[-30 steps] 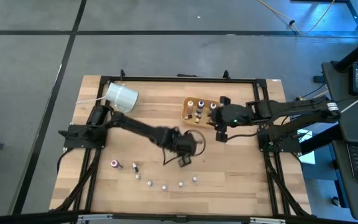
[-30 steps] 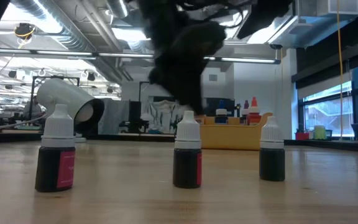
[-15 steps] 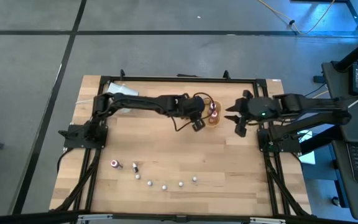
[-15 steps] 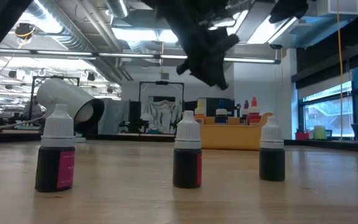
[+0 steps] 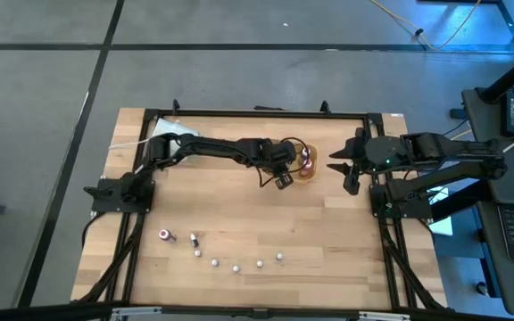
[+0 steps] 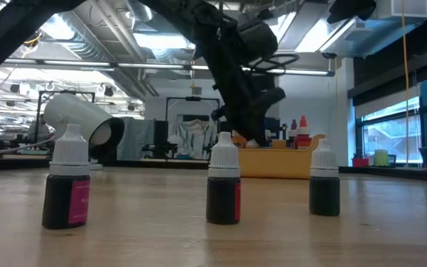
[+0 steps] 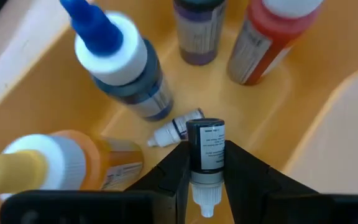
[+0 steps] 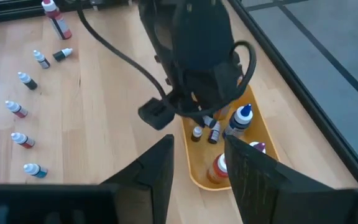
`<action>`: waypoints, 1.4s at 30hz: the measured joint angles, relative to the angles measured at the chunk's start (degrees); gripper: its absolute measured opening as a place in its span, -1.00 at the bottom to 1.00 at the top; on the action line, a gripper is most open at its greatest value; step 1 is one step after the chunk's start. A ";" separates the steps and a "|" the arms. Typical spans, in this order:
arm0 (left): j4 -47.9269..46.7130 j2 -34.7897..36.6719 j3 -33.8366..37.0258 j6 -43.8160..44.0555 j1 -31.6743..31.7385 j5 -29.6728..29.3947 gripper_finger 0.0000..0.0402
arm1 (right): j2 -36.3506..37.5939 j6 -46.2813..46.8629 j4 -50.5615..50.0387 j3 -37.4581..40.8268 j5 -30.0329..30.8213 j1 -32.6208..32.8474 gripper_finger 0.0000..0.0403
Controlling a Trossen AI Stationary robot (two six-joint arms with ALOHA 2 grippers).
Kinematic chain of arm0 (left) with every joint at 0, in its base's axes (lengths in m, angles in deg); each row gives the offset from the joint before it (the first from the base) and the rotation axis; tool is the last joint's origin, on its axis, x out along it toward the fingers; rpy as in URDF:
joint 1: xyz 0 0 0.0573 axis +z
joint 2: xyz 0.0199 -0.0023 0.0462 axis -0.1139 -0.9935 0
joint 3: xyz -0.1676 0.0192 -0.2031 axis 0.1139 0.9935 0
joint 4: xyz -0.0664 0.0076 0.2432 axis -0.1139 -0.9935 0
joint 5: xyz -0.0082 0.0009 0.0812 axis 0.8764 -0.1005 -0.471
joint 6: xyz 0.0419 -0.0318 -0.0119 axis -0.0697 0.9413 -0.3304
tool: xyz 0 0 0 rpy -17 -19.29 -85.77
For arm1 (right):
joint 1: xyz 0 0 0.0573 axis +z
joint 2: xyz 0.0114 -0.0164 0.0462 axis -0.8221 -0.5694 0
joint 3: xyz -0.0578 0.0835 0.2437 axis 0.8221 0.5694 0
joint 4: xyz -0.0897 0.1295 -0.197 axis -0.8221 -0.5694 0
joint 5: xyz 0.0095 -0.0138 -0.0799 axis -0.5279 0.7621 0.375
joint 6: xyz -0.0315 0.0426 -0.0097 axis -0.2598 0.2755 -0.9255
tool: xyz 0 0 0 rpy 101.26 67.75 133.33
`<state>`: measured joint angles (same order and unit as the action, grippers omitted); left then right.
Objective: Pick & Place food coloring
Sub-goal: Put the small black food coloring bottle into the yellow bin, then put the small blue food coloring bottle into the yellow bin
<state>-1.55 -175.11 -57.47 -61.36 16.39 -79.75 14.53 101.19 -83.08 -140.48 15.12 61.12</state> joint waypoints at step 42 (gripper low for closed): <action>0.25 10.44 0.00 -3.33 -2.69 -0.57 -0.35 | -0.36 -1.60 1.78 0.00 -0.62 -0.02 -0.28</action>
<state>-1.30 -164.67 -57.47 -64.69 13.69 -80.32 14.18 99.59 -81.30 -140.48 14.50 61.10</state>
